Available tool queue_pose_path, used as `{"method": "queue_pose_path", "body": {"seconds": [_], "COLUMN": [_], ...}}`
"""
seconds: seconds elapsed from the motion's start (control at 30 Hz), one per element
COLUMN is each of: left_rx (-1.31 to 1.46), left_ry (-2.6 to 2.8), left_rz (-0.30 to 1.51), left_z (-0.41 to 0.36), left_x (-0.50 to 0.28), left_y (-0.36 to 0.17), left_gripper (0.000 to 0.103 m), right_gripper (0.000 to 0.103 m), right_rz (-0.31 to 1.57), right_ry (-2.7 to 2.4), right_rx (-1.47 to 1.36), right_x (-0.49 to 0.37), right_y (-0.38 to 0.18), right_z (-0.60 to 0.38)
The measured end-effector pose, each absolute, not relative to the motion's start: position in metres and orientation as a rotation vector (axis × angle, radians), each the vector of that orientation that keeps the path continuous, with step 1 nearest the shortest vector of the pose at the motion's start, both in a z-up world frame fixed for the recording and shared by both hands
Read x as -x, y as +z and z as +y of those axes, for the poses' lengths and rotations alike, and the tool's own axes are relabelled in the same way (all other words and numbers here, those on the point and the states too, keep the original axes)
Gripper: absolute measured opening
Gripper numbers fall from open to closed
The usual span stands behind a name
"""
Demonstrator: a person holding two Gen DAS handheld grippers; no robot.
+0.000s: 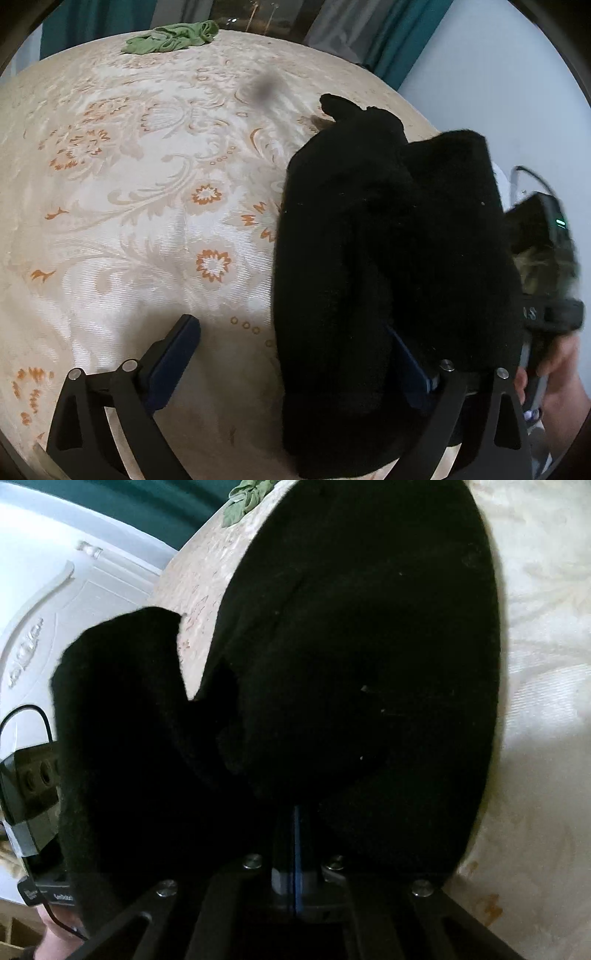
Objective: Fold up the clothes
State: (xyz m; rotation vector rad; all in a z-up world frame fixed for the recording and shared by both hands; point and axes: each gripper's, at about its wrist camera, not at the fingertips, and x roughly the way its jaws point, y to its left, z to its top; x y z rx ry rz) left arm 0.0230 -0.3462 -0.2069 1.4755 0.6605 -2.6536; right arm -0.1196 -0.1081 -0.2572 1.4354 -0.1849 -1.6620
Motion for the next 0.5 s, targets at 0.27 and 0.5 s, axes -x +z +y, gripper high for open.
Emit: {"method": "queue_pose_path", "body": {"seconds": [0.27,0.5], "left_rx": [-1.311,-1.414], "left_ry": [-2.799,-2.709], "left_rz": [0.660,0.639], "left_z": [-0.335,-0.334], "left_x": [-0.037,-0.031], "left_y": [-0.158,-0.181], "left_gripper": [0.098,0.098], "right_gripper": [0.051,0.067], "right_rz": [0.072,-0.140], "right_ry": [-1.911,-1.588], "right_rx": [-1.114,-1.134], "right_x": [0.048,0.019], "right_y": [-0.149,-0.134], "right_z": [-0.095,-0.109]}}
